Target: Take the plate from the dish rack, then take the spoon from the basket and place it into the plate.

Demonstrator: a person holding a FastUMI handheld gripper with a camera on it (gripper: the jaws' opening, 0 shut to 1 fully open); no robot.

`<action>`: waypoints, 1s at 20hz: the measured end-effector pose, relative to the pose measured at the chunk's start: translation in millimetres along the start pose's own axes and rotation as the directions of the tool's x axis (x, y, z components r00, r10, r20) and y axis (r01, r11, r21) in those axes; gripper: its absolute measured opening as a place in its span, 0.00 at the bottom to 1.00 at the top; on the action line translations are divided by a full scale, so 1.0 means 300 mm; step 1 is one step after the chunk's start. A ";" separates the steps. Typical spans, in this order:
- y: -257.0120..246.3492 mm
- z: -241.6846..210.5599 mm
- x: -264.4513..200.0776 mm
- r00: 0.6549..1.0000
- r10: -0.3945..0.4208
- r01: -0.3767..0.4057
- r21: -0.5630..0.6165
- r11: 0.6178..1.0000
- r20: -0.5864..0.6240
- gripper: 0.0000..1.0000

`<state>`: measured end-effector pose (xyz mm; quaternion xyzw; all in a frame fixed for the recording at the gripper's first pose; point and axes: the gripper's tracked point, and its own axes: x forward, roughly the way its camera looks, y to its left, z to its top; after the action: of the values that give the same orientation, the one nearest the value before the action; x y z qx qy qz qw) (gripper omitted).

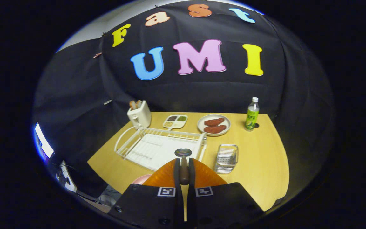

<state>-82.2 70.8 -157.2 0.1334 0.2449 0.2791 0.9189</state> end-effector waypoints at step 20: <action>0.276 -0.591 0.260 0.934 0.172 -0.226 -0.145 0.963 -0.314 0.09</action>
<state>-155.7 202.1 -304.4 0.0310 0.3399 0.4087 0.8464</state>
